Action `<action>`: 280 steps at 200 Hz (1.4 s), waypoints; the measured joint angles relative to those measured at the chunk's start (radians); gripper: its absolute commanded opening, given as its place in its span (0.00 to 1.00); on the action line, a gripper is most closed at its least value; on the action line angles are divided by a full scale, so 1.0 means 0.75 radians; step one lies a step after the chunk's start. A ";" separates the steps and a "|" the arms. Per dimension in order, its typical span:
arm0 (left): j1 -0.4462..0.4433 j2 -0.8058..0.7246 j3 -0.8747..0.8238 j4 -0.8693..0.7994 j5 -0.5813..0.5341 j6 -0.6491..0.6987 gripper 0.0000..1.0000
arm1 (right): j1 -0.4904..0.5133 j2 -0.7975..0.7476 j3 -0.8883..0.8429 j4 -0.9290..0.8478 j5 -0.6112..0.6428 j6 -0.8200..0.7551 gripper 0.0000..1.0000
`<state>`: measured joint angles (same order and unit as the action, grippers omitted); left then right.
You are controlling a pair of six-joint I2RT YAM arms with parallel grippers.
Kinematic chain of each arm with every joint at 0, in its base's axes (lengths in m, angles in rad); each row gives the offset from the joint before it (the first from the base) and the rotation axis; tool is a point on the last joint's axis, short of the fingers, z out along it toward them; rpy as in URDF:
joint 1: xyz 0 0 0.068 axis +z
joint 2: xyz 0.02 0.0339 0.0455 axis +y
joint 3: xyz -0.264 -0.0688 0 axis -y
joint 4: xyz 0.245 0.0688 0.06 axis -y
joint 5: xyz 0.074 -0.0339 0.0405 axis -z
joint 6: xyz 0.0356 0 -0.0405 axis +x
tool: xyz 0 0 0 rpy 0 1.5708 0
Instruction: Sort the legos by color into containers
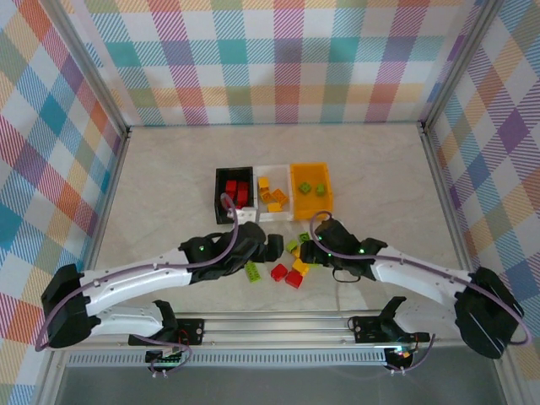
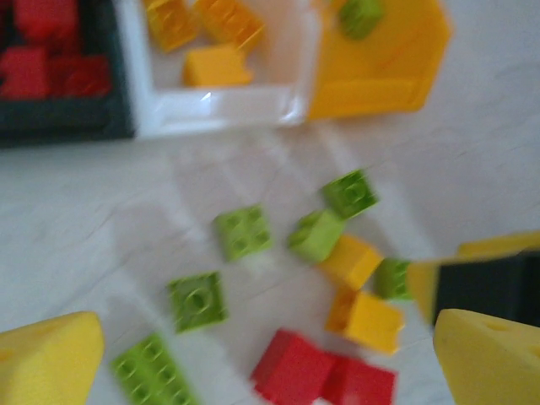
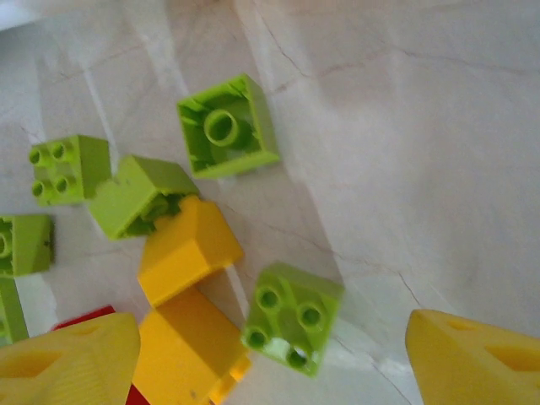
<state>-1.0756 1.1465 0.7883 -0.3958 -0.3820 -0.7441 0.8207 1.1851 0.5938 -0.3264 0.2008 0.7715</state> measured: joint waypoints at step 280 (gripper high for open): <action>-0.005 -0.509 -0.330 -0.242 -0.102 -0.193 1.00 | -0.302 0.250 0.515 -0.102 -0.030 -0.157 0.29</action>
<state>-1.0794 0.7650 0.5411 -0.5774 -0.4587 -0.8890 0.5945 1.3727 0.9798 -0.4030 0.1783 0.6540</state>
